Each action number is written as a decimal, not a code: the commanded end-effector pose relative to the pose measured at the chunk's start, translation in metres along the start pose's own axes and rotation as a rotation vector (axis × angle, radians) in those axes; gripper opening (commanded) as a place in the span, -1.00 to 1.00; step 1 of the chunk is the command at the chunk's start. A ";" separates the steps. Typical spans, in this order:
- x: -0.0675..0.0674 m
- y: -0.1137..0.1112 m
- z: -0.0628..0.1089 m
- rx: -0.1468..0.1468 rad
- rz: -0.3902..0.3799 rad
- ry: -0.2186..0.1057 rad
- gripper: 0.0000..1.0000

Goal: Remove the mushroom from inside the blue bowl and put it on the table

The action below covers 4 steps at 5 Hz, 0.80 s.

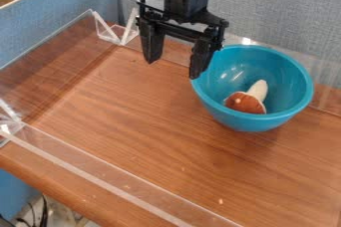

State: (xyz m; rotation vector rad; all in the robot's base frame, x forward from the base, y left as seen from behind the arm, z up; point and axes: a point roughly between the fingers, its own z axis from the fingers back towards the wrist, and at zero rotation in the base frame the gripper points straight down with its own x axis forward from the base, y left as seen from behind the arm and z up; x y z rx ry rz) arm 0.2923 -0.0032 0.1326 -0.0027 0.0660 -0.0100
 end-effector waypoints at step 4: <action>0.057 -0.088 -0.045 -0.011 -0.210 -0.014 1.00</action>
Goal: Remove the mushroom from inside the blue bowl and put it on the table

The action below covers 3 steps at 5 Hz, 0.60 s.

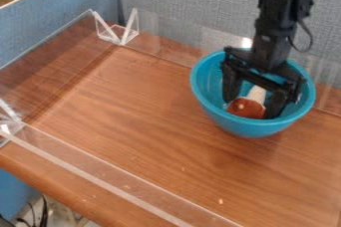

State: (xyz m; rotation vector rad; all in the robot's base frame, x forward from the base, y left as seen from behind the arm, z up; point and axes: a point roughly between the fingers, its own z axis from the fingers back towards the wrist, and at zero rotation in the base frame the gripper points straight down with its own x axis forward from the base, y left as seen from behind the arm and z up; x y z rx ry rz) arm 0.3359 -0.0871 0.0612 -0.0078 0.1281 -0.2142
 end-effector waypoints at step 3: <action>0.018 0.013 0.018 0.013 0.026 -0.083 1.00</action>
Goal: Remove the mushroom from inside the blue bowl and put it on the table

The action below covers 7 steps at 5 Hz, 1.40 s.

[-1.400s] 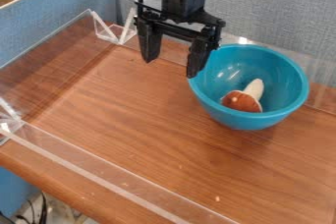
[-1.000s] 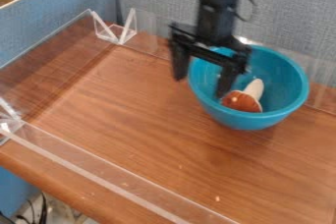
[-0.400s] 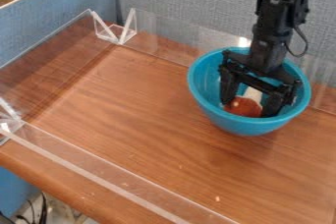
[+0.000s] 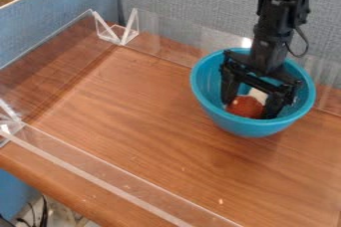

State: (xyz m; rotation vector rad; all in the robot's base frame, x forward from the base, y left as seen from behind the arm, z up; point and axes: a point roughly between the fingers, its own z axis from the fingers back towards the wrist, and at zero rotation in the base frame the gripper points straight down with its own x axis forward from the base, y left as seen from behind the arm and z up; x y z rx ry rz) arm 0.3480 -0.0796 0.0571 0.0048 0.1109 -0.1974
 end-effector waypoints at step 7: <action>0.032 0.034 0.015 0.028 0.059 -0.111 1.00</action>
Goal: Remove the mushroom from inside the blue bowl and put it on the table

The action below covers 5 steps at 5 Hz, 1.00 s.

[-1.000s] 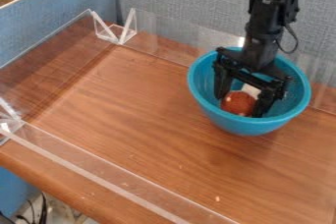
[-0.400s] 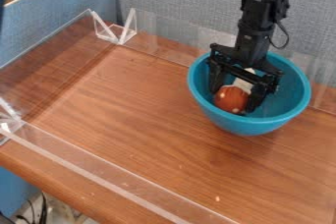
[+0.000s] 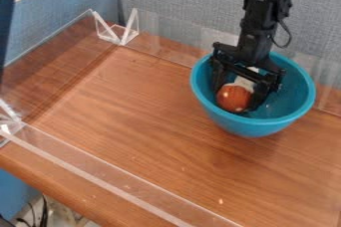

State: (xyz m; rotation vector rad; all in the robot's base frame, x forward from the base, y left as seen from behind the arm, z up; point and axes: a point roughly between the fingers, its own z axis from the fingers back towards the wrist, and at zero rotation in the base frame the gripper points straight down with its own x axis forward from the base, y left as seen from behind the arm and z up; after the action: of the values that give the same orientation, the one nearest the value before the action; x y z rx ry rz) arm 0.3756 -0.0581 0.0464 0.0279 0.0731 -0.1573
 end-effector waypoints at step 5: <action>0.015 0.013 0.020 0.010 0.027 -0.094 1.00</action>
State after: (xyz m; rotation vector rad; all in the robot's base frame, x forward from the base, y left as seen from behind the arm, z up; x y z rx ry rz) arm 0.3858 -0.0552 0.0452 0.0348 0.0402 -0.1523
